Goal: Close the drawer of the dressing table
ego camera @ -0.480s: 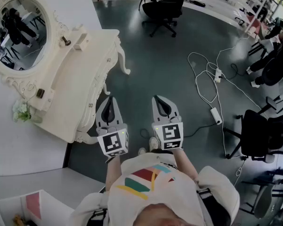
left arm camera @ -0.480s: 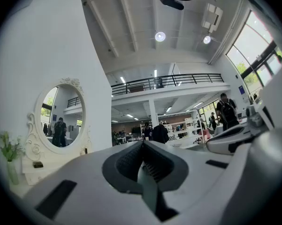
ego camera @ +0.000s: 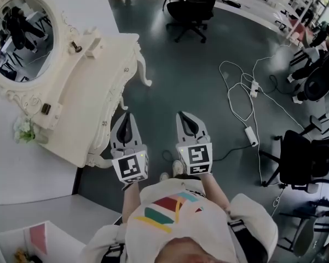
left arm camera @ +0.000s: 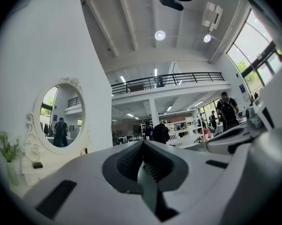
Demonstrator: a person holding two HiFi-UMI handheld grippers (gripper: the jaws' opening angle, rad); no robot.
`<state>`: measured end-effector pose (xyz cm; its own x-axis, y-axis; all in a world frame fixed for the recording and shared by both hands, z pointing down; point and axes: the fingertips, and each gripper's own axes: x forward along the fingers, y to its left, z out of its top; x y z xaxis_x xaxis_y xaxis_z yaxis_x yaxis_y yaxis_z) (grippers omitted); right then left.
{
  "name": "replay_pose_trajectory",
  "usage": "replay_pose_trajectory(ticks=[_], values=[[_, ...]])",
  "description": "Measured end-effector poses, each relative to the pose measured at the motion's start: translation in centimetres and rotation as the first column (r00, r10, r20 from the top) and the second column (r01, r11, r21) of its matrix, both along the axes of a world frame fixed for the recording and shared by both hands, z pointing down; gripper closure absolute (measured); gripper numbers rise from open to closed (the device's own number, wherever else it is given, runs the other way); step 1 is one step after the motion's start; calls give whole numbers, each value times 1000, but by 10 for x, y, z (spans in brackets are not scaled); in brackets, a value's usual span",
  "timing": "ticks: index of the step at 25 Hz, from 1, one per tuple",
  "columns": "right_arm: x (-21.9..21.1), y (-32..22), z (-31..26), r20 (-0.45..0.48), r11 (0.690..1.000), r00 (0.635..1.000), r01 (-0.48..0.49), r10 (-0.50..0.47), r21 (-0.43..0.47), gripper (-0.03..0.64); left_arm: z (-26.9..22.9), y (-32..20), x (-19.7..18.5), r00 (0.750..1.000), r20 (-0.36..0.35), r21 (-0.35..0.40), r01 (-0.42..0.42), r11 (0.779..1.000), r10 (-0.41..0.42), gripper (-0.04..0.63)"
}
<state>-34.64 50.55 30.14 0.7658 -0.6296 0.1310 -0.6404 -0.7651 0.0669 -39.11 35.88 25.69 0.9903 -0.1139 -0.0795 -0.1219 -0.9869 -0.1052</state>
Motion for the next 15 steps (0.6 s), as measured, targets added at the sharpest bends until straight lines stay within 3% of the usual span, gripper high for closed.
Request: replay_pose_trajectory(ticks=[10,15], values=[[30,8,9,11,999,1000,28,-29,25,617,7,4,31,1000,27,-24,16,1000,-15,589],[49,24,16,17,998,999,40,-41,40,617,5,19,48,1000,-2,-22,22,1000,-22,589]])
